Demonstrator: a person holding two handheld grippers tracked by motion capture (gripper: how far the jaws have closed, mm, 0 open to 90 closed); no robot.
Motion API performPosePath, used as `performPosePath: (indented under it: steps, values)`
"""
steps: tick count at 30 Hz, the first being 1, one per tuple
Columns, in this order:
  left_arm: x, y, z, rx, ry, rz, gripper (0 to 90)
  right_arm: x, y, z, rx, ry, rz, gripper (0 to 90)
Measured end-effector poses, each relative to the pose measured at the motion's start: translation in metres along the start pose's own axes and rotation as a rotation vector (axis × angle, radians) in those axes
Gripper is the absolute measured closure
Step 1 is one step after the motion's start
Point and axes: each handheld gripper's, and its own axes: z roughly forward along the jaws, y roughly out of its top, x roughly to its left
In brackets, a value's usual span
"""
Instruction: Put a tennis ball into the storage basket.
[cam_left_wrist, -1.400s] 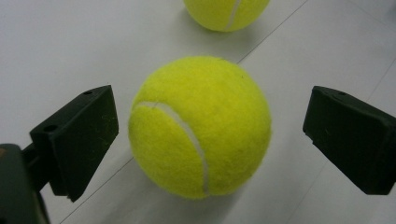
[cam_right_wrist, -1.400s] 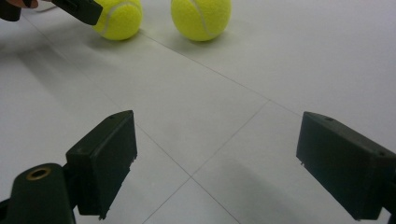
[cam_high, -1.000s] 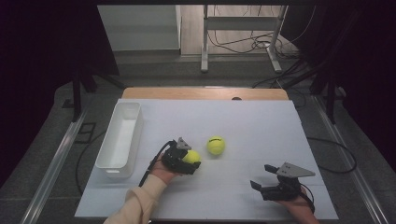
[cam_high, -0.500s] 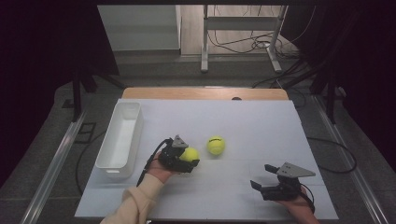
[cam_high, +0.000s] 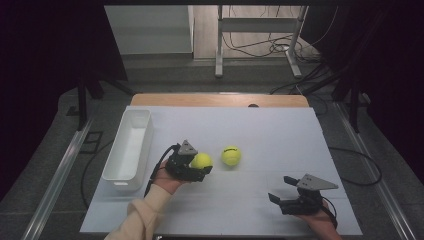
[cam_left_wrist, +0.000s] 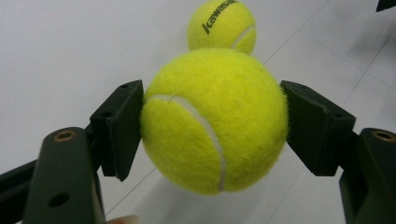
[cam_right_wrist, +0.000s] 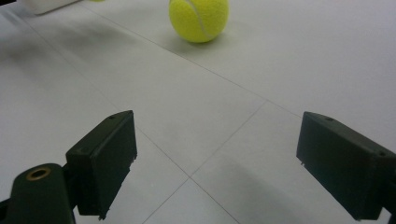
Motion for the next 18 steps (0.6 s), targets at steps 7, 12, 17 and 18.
performPosePath:
  steps: [7,12,17,18]
  values:
    - [0.002,0.002,-0.008,-0.03,0.009,-0.005,26.3,0.0,0.0,0.0,0.0,-0.001,-0.002,12.6]
    - [0.004,0.003,-0.016,-0.065,0.011,-0.018,26.3,0.0,0.0,0.0,0.001,-0.001,-0.002,12.6]
    - [0.005,0.005,-0.022,-0.083,0.013,-0.022,26.3,0.0,0.0,0.0,0.001,-0.002,-0.004,12.6]
    - [0.005,0.005,-0.023,-0.086,0.013,-0.024,26.3,0.0,0.0,0.0,0.001,-0.002,-0.004,12.6]
